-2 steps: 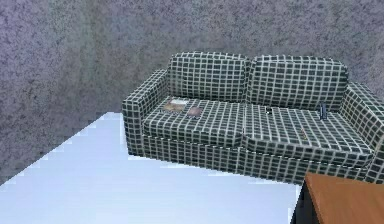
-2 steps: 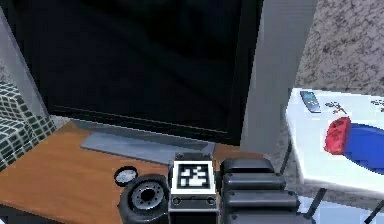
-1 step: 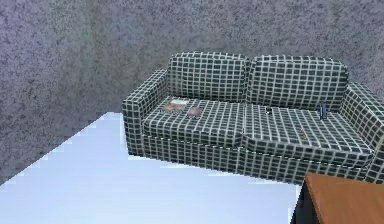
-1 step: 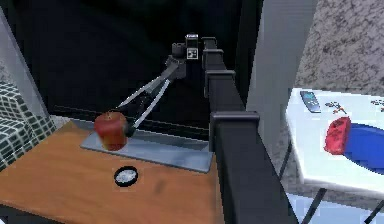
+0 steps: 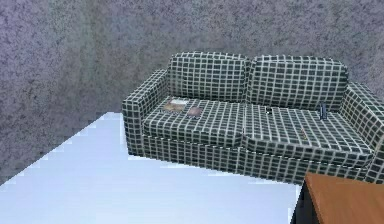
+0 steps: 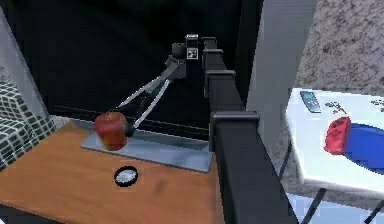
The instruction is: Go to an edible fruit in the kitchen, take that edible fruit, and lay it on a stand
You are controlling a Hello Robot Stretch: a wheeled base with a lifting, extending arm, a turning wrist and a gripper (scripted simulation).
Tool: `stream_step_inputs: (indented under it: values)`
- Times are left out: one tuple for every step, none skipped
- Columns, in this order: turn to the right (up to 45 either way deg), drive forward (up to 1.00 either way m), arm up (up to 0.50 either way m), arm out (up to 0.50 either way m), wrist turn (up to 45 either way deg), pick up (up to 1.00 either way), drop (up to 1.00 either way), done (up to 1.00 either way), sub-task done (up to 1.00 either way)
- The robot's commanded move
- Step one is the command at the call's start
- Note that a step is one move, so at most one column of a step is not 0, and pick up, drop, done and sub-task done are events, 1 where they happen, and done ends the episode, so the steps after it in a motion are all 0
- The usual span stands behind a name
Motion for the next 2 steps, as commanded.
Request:
stream_step_inputs:
  values:
    - [0.0, 0.00, 0.00, 0.00, 45.0, 0.00, 0.00, 0.00, 0.00]
    - [0.0, 0.00, 0.00, 0.00, 0.0, 0.00, 1.00, 0.00, 0.00]
